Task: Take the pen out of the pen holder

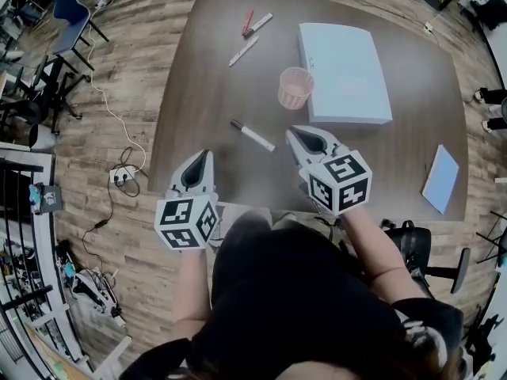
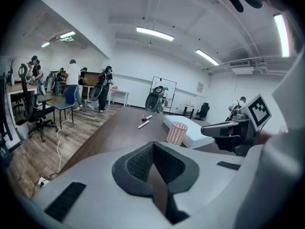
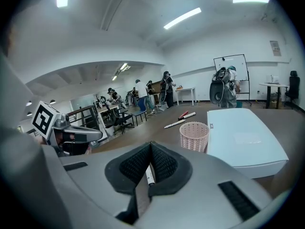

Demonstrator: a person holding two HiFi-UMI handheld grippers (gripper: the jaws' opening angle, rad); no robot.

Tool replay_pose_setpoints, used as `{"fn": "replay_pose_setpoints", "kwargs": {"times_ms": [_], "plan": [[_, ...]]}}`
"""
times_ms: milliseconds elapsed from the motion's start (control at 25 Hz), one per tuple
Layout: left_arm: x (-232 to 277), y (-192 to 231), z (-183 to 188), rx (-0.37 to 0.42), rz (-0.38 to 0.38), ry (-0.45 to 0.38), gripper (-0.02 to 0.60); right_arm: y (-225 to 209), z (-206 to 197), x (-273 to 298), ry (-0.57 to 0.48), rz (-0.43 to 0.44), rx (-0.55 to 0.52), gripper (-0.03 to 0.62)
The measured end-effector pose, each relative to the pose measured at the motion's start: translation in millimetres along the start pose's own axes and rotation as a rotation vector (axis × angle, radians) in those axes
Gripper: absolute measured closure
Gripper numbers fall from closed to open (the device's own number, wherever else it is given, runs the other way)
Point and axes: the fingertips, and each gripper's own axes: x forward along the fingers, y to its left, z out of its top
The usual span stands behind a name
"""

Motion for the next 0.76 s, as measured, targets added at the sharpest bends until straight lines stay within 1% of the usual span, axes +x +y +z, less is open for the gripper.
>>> {"fn": "replay_pose_setpoints", "kwargs": {"times_ms": [760], "plan": [[0.8,3.5,-3.1,-0.007,0.011,0.020,0.566,0.9,-7.4,7.1,0.020,0.011,0.014,0.576]]}}
